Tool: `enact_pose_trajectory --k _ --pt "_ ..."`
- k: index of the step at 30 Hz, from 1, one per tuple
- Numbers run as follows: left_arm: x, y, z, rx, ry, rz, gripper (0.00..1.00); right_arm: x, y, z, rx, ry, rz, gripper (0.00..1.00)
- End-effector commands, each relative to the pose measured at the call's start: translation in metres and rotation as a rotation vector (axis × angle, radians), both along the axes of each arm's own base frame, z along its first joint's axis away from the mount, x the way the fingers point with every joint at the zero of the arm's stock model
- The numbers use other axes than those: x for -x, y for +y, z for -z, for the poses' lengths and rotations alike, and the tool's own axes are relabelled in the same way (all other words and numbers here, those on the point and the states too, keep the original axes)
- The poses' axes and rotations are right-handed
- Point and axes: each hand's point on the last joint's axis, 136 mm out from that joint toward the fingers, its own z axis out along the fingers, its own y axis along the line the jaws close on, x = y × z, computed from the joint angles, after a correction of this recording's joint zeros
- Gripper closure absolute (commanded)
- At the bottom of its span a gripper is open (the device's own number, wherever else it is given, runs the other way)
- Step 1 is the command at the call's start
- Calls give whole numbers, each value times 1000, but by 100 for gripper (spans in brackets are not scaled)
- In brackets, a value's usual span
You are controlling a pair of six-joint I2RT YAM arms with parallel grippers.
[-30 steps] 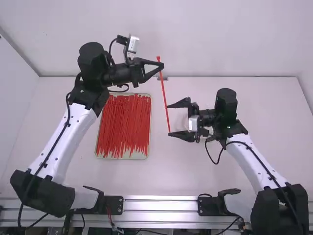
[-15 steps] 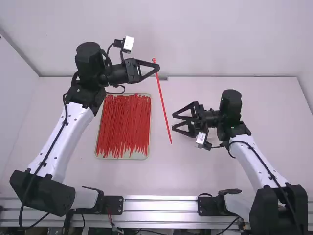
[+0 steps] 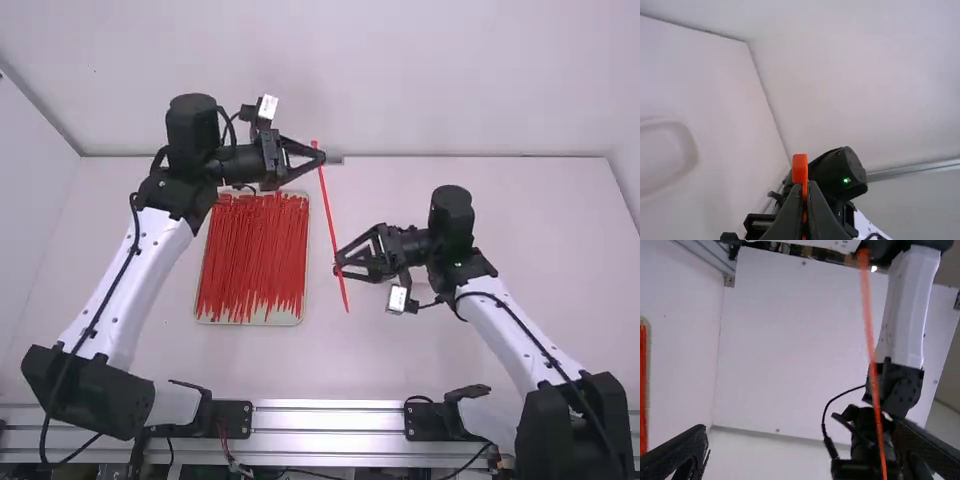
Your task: Fasten the cable tie
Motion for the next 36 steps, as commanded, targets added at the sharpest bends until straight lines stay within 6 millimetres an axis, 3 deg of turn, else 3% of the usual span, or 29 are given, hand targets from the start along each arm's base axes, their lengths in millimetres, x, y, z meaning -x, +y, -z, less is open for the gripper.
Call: enact_pose_trajectory --k 1,10,25,29,30,32,36 --pt "1 1 -2 -5 -22 13 98 6 0 0 -6 -3 -23 5" --pt "-1 6 4 -12 0 0 97 13 -1 -8 -12 -26 -29 7" --pt "-6 5 21 -6 -2 -1 98 20 1 -13 -19 -47 -44 40" --pt "-6 5 21 -7 -8 -1 98 20 0 -13 -17 -42 -42 73" --pt "-6 5 21 -7 -9 -1 98 20 0 -13 -12 -24 -42 89" --pt "-6 5 20 -6 -12 0 97 20 0 -13 -7 -9 -42 94" --pt "-6 5 20 -6 -10 0 98 20 1 -13 -7 -8 -42 94"
